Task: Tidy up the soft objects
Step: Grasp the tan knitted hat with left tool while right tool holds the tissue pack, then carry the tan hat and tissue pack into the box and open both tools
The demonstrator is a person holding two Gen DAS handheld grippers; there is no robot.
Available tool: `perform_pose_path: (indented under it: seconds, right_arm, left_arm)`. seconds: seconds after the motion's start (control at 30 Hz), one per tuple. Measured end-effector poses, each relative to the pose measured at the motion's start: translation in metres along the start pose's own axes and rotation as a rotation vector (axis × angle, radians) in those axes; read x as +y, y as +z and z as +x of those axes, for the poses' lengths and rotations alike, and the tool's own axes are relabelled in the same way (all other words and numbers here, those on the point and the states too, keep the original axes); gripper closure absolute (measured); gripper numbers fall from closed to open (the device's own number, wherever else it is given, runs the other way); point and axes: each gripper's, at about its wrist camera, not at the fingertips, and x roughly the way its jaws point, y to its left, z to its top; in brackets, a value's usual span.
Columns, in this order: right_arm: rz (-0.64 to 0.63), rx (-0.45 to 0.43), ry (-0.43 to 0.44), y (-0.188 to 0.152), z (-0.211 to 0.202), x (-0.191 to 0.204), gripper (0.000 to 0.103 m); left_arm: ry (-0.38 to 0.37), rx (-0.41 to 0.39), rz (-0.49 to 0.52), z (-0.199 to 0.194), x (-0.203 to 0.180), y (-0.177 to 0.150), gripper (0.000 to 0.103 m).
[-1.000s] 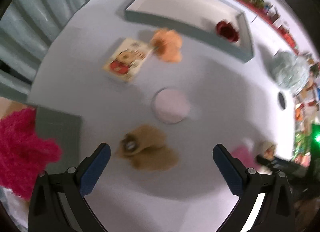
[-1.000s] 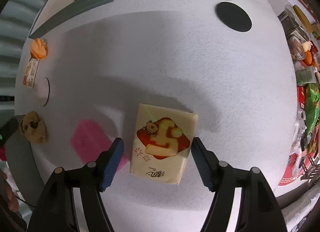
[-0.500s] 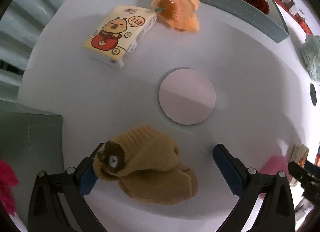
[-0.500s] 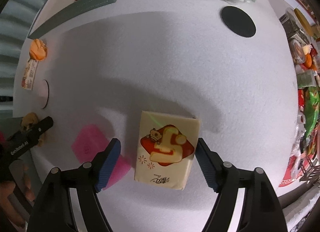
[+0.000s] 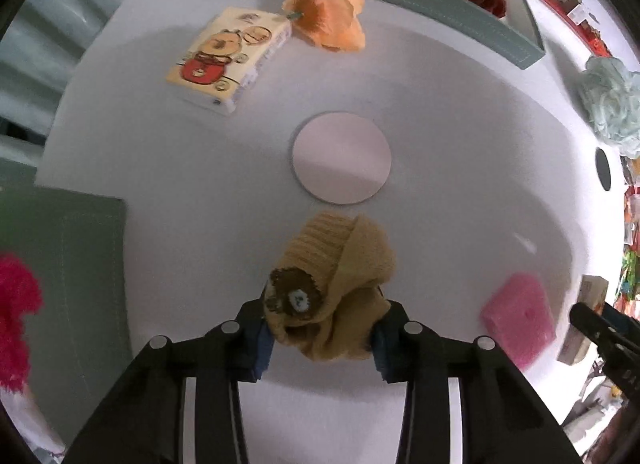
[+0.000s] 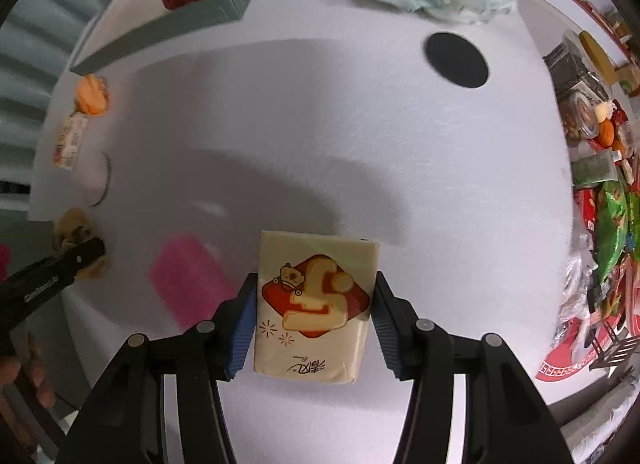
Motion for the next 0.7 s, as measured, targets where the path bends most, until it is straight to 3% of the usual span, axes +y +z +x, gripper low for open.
perform_pose_path:
  seconds: [0.2,0.37,0.7]
  right_arm:
    - [-0.021,-0.023,0.028,-0.011,-0.033,0.001,0.047]
    - [-0.078,-0.03,0.043,-0.018,-0.058,0.022,0.047]
    - [-0.186,-0.058,0.064,-0.066,-0.105,0.072,0.047]
  left_arm:
    - [-0.043,-0.05,0.068,-0.032,-0.004,-0.034,0.062]
    - [-0.069,-0.064,0.078,-0.069,0.002,-0.053,0.062]
    - [-0.088,-0.104,0.058,-0.135,0.023,-0.1,0.062]
